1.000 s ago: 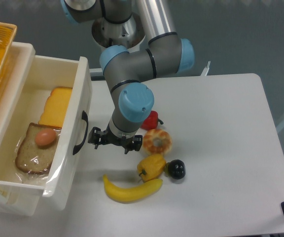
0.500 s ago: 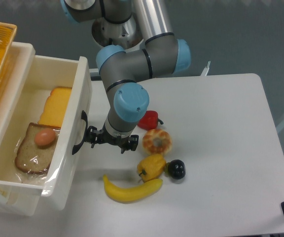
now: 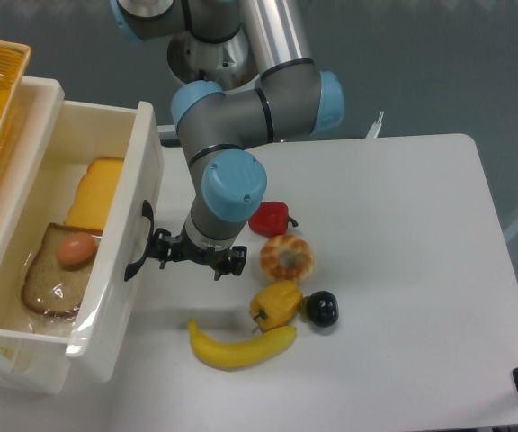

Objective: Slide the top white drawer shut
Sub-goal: 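Push the drawer front with the gripper into the cabinet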

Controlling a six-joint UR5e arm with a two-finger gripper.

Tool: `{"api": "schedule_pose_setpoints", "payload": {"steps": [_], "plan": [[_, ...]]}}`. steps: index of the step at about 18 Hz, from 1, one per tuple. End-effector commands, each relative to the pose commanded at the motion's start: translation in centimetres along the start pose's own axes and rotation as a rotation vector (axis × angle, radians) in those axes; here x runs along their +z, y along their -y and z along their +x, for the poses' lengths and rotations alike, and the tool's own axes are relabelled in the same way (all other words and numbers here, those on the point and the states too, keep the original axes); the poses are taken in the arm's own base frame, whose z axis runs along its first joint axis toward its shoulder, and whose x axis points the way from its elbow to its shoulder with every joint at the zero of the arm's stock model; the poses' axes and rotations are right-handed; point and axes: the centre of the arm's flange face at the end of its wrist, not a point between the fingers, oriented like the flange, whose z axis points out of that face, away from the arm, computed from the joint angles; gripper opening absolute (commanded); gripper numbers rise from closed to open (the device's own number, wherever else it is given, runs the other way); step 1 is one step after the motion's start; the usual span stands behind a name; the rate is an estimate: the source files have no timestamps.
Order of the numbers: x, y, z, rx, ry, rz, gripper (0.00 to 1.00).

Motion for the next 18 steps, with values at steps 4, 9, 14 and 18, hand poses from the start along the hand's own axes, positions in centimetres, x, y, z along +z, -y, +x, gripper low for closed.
{"api": "schedule_pose_setpoints", "payload": {"steps": [4,9,14,18], "plan": [[0.3,0.2,1.1,0.023,-0.006,-0.001,1.0],[0.3,0.4,3.2,0.057,-0.002,0.0,1.0],[-0.2,0.7,4.7,0.083,0.002,0.012,1.0],[-0.2,0.8,6.4,0.112,0.01,0.016,1.0]]}}
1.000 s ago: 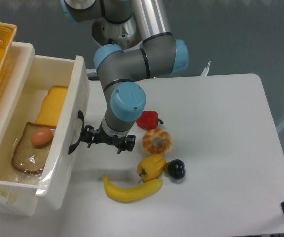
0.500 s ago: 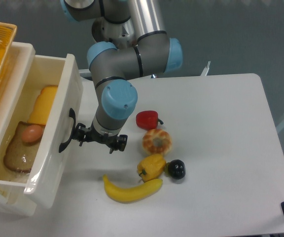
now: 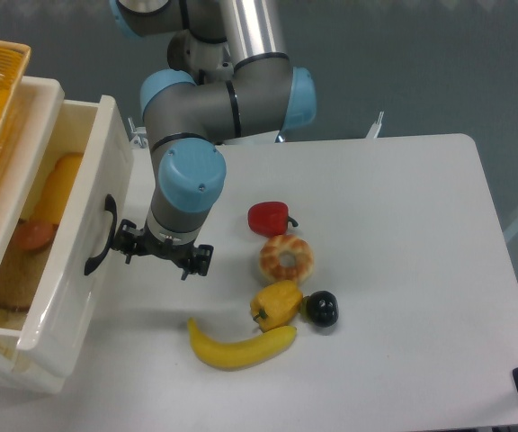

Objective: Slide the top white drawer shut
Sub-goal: 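Push the drawer front with the gripper into the cabinet, then hold the gripper against the closed drawer front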

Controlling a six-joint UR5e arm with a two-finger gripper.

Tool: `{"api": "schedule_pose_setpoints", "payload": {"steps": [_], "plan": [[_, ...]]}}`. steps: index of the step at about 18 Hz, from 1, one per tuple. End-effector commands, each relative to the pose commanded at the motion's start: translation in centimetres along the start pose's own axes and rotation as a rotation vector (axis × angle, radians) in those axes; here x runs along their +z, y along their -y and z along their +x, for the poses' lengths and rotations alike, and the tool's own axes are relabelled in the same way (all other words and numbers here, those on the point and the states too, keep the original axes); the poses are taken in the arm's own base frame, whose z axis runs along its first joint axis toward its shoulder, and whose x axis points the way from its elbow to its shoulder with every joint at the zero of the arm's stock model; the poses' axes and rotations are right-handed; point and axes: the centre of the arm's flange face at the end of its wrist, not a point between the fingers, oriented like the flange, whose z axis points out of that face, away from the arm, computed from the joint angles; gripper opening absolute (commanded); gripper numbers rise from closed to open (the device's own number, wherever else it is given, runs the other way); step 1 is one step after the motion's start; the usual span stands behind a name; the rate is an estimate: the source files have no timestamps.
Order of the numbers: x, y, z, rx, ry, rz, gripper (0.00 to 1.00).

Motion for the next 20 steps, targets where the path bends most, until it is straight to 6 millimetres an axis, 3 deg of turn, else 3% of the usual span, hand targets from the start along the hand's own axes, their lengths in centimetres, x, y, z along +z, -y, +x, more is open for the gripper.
{"api": "schedule_pose_setpoints", "payload": {"steps": [8,20], "plan": [[0.1,0.6,2.0,0.037,0.005,0.005,1.0],[0.5,0.9,3.1,0.058,0.007,0.004,1.0]]}}
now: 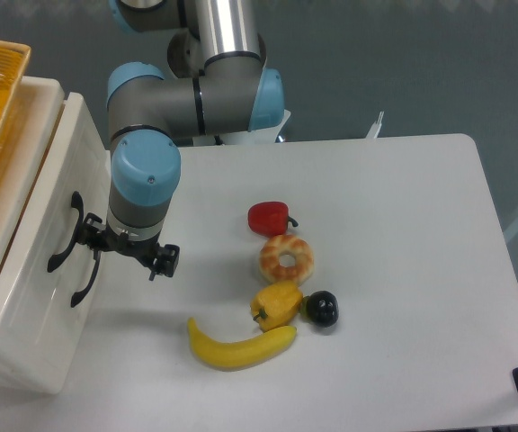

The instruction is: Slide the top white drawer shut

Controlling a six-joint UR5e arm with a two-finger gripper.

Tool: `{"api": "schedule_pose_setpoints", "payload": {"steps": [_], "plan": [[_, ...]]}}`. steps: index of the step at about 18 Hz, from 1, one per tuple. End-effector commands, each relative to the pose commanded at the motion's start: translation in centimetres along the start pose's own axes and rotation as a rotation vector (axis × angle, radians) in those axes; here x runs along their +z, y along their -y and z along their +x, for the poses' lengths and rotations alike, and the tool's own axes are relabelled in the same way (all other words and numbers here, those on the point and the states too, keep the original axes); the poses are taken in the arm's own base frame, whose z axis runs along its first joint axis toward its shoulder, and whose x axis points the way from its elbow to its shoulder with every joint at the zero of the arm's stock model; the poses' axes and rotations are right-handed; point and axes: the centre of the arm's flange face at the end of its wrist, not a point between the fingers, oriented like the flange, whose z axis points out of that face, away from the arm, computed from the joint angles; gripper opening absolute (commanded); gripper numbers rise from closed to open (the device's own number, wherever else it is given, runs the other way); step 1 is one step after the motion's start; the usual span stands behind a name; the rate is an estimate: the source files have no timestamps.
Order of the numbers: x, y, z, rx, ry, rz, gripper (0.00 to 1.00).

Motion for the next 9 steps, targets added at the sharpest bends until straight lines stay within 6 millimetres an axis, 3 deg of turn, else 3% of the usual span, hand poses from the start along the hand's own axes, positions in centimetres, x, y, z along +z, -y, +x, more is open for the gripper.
{"api": "schedule_pose_setpoints", "payload": {"steps": [9], "plan": [[0.16,0.18,0.29,0.007,0.001,0.002,1.0]]}}
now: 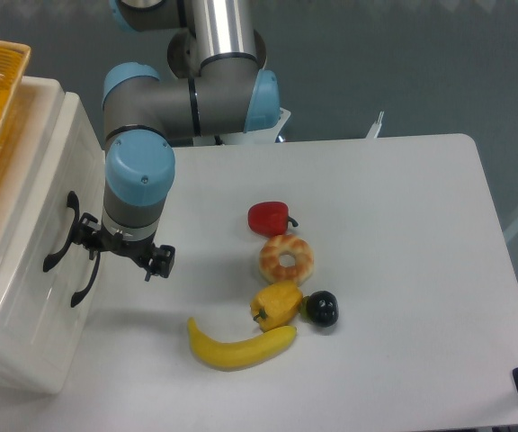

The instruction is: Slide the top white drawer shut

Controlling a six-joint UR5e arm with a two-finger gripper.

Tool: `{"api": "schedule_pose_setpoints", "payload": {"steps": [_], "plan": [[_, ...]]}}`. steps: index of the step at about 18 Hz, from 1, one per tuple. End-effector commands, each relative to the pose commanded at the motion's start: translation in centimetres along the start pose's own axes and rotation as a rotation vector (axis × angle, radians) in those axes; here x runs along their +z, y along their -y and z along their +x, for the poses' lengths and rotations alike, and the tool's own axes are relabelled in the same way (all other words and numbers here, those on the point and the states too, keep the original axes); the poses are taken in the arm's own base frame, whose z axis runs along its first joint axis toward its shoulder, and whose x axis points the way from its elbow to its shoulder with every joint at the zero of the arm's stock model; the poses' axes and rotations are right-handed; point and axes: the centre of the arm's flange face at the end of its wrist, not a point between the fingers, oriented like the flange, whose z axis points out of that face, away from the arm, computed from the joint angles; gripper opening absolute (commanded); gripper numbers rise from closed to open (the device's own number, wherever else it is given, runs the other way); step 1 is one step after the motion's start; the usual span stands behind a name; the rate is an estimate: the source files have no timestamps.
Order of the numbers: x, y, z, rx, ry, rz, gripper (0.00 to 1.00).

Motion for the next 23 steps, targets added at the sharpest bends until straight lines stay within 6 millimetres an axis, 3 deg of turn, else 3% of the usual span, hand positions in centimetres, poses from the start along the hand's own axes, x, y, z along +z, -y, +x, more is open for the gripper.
{"api": "schedule_pose_setpoints", "payload": {"steps": [6,8,13,17,19,23], "plan": [[-0.6,0.1,-0.6,0.047,0.005,0.011,1.0],[-2.0,0.6,-1.6,0.088,0.025,0.032,1.0],[-5.6,0.2,-6.6,0.279,0.143,0.027,1.0],[-9.1,-0.4,-10.4,0.264,0.257,0.018,1.0],[-10.1,-1.2,-12.0,0.328,0.295,-0.012,1.0],[-15.0,-4.6,-16.1,0.507,0.347,-0.015,1.0]]}}
